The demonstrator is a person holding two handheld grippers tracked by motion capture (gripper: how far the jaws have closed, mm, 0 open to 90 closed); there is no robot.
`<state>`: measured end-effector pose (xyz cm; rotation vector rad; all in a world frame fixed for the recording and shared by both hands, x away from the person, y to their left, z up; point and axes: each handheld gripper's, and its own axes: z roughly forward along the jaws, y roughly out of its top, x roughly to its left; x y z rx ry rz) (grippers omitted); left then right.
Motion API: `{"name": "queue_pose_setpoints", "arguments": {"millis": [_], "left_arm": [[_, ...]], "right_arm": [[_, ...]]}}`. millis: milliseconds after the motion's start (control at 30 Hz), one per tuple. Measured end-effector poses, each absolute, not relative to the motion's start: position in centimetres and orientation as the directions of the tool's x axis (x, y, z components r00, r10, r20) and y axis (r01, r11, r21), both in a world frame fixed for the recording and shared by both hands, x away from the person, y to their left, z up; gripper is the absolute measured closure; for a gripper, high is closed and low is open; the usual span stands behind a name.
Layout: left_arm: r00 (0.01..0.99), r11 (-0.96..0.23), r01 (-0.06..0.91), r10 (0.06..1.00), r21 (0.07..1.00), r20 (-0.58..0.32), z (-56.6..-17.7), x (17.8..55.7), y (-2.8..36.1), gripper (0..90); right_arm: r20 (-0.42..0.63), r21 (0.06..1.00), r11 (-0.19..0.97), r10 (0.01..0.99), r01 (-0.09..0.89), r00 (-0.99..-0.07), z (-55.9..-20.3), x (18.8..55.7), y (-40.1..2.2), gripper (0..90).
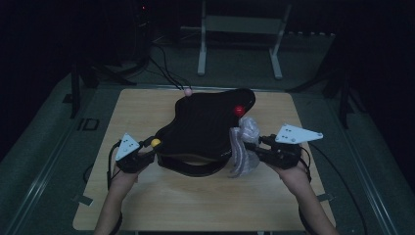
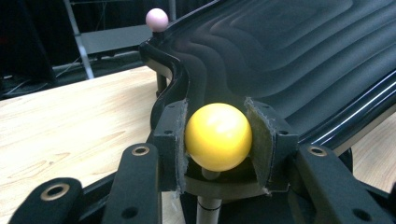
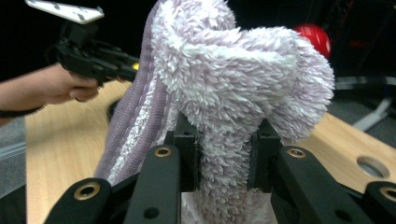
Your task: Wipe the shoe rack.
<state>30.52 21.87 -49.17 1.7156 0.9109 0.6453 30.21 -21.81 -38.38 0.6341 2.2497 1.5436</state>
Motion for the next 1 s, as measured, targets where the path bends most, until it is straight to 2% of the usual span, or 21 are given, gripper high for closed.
{"name": "queue_pose_setpoints", "arguments": {"millis": [233,333,500,600,900,1000], "left_arm": [[0.56,-0.18,0.266,0.828,0.947,0.0,-49.0,30.4,21.7,59.0],[0.559,-0.182,0.27,0.829,0.946,0.0,-49.0,30.3,21.6,59.0],[0.556,-0.183,0.27,0.831,0.945,0.002,-49.0,29.9,21.4,59.0],[0.558,-0.183,0.268,0.83,0.946,0.002,-49.0,29.5,21.3,59.0],[0.567,-0.186,0.271,0.824,0.944,0.0,-48.9,29.3,21.3,59.1],[0.569,-0.183,0.267,0.823,0.946,-0.002,-49.0,29.2,21.3,59.1]], "right_arm": [[-0.004,0.92,0.327,0.562,0.218,-0.827,-40.1,29.5,-23.0,70.7],[0.012,0.943,0.279,0.518,0.182,-0.855,-39.0,28.1,-23.2,70.5],[-0.014,0.958,0.262,0.444,0.115,-0.896,-37.2,26.3,-22.1,68.1],[-0.035,0.951,0.287,0.463,0.112,-0.886,-37.6,26.4,-21.3,67.7],[-0.003,0.947,0.279,0.499,0.157,-0.867,-40.3,26.8,-21.1,69.1],[-0.022,0.941,0.301,0.501,0.151,-0.865,-40.0,26.4,-21.2,69.1]]}}
